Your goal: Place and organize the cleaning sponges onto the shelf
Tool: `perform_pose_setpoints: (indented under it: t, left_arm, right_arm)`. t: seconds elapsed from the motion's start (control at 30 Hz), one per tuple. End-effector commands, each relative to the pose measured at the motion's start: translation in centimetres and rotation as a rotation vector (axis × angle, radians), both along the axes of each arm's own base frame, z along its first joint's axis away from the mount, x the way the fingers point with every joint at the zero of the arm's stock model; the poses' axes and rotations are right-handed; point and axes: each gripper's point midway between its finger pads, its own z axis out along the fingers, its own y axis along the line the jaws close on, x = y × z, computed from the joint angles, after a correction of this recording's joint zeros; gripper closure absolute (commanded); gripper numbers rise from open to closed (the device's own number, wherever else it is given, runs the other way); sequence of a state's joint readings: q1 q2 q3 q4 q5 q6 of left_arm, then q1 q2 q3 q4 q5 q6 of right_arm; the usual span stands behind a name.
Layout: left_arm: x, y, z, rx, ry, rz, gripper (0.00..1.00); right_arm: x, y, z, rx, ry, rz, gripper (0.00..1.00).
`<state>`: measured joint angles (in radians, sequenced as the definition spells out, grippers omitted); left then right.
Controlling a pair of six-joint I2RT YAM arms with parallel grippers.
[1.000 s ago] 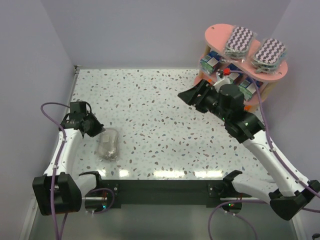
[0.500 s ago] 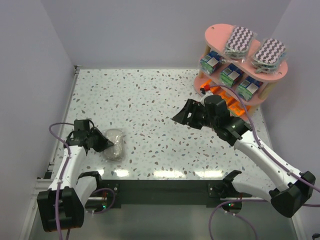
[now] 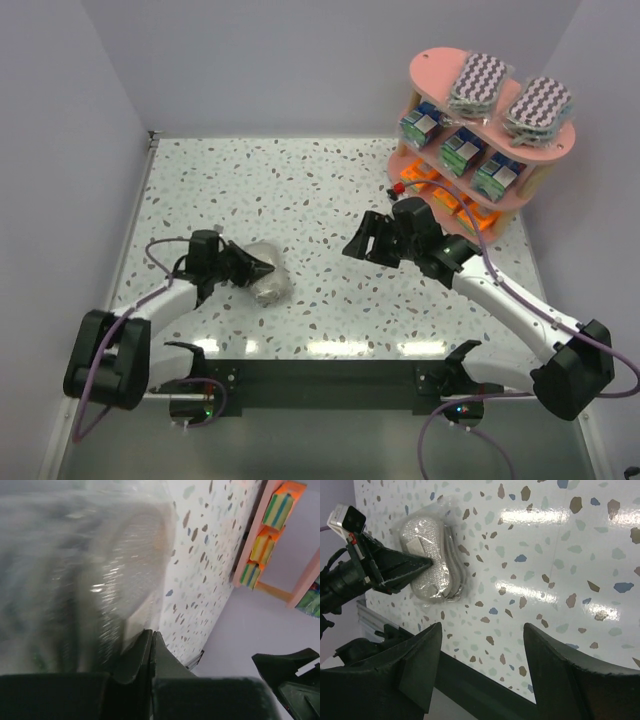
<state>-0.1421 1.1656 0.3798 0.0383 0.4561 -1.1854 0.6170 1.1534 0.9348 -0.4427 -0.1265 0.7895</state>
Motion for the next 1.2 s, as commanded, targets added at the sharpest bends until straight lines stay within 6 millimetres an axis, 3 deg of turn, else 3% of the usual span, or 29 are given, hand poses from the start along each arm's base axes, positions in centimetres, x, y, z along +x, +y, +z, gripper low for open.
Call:
perform_pose_setpoints:
  t: [0.0,0.2,0.33,0.4,0.47,0.5,0.57,0.7,0.8,0.9,0.93,0.97,1.03,1.17]
  left_arm:
    - [5.0,-4.4,4.2,-0.127,-0.145,0.015,1.00]
    - [7.2,-9.8,4.6,-0.202,-0.160,-0.045,1.00]
    - [8.1,-10.7,6.5,-0.217,-0.218,-0.083,1.00]
    - [8.3,-10.4,8.4,-0.187,-0.275,-0.093,1.00]
    - [8.3,-9.6,9.1,-0.133,-0.290,-0.087,1.00]
    - [8.0,-9.2,10.6,-0.106,-0.341,-0.103,1.00]
    - [7.6,-7.9,10.8,-0.056,-0.332,-0.089,1.00]
    - [6.6,-3.5,14.3,0.045,-0.424,-0.011,1.00]
    - [5.9,0.4,16.1,0.136,-0.437,0.071,1.00]
    - [5.3,3.2,18.5,0.209,-0.459,0.117,1.00]
    - [5.2,3.6,19.0,0.231,-0.465,0.122,1.00]
    - [4.6,4.1,18.5,0.268,-0.431,0.116,1.00]
    - [4.3,4.4,18.9,0.288,-0.421,0.122,1.00]
    - [3.1,5.0,19.6,0.314,-0.428,0.128,0.99]
  right_arm:
    - [0.3,0.4,-1.1,-0.007,-0.007,0.015,0.30]
    - [0.6,0.5,-2.9,-0.027,0.036,-0.004,0.30]
    - [0.6,1.5,-2.6,0.003,0.047,0.027,0.29]
    - [0.5,2.1,-2.3,0.025,0.033,0.058,0.29]
    - [-0.2,2.8,-2.0,0.050,0.026,0.114,0.29]
    - [-0.3,3.1,-2.0,0.066,0.022,0.132,0.29]
    - [-1.1,4.0,-2.2,0.091,0.040,0.183,0.29]
    - [-1.6,6.2,-3.3,0.112,0.067,0.203,0.29]
    - [-2.0,9.3,-4.7,0.148,0.120,0.190,0.27]
    - [-4.1,14.3,-5.7,0.186,0.183,0.227,0.24]
    - [-4.2,15.6,-5.5,0.210,0.184,0.231,0.24]
    - [-4.3,16.9,-7.0,0.198,0.211,0.229,0.22]
    - [-4.6,19.3,-6.7,0.231,0.233,0.208,0.21]
    - [-3.6,21.3,-7.2,0.268,0.261,0.105,0.20]
